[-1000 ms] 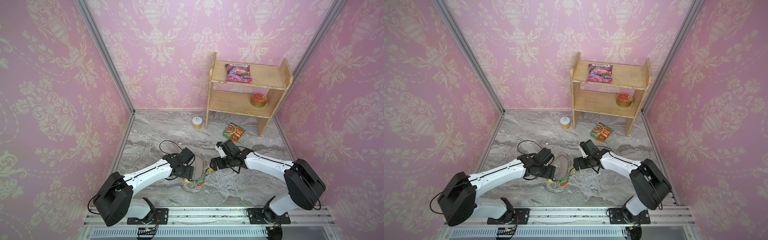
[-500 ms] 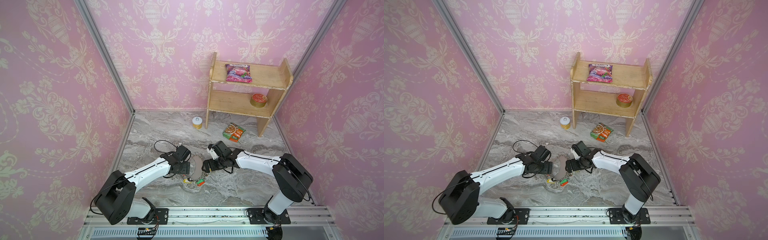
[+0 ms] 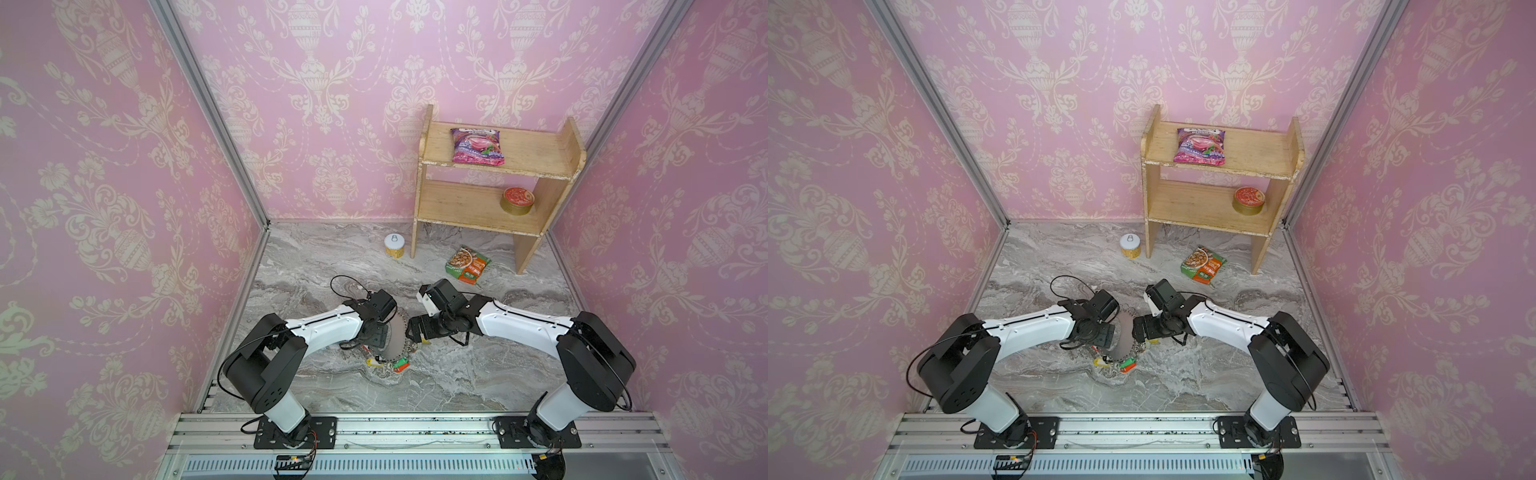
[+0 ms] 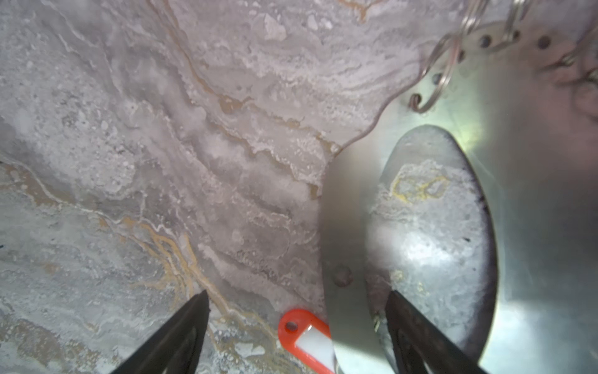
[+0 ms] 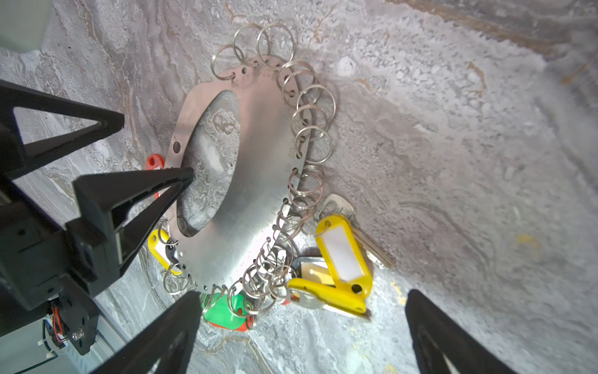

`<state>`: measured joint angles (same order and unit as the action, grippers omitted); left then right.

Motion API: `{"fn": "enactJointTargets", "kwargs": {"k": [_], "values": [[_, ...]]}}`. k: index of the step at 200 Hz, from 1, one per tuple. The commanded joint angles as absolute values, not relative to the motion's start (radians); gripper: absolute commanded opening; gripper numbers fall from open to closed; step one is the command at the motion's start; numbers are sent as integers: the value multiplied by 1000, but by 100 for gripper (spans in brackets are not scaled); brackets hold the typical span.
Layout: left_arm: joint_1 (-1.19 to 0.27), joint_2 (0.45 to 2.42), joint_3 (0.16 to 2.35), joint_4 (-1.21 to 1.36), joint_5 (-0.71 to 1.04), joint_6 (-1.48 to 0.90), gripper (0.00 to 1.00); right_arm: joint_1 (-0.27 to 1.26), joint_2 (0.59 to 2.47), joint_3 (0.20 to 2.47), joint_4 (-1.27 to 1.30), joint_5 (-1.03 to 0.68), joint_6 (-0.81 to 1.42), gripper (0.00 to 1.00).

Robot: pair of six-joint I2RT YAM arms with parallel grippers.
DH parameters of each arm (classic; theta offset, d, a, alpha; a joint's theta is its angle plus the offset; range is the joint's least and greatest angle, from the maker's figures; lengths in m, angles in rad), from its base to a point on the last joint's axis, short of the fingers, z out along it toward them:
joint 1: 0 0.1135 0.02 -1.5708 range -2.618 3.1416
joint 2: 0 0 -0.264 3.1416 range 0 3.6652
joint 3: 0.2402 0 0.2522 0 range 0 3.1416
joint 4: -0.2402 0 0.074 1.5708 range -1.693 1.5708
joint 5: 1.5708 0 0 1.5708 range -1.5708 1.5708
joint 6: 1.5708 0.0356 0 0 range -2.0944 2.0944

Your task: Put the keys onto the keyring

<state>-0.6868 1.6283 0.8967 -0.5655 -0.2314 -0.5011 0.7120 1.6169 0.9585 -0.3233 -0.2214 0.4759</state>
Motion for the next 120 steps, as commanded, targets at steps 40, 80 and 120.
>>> {"fn": "enactJointTargets", "kwargs": {"k": [40,80,120], "values": [[-644,1674,897,-652,-334,-421,86,713,1659,984,-310,-296,493,100],[-590,1711,918,-662,-301,-413,86,715,1708,1008,-286,-308,486,100],[-567,1731,968,-617,-279,-351,87,716,1754,1050,-279,-334,474,100]]}}
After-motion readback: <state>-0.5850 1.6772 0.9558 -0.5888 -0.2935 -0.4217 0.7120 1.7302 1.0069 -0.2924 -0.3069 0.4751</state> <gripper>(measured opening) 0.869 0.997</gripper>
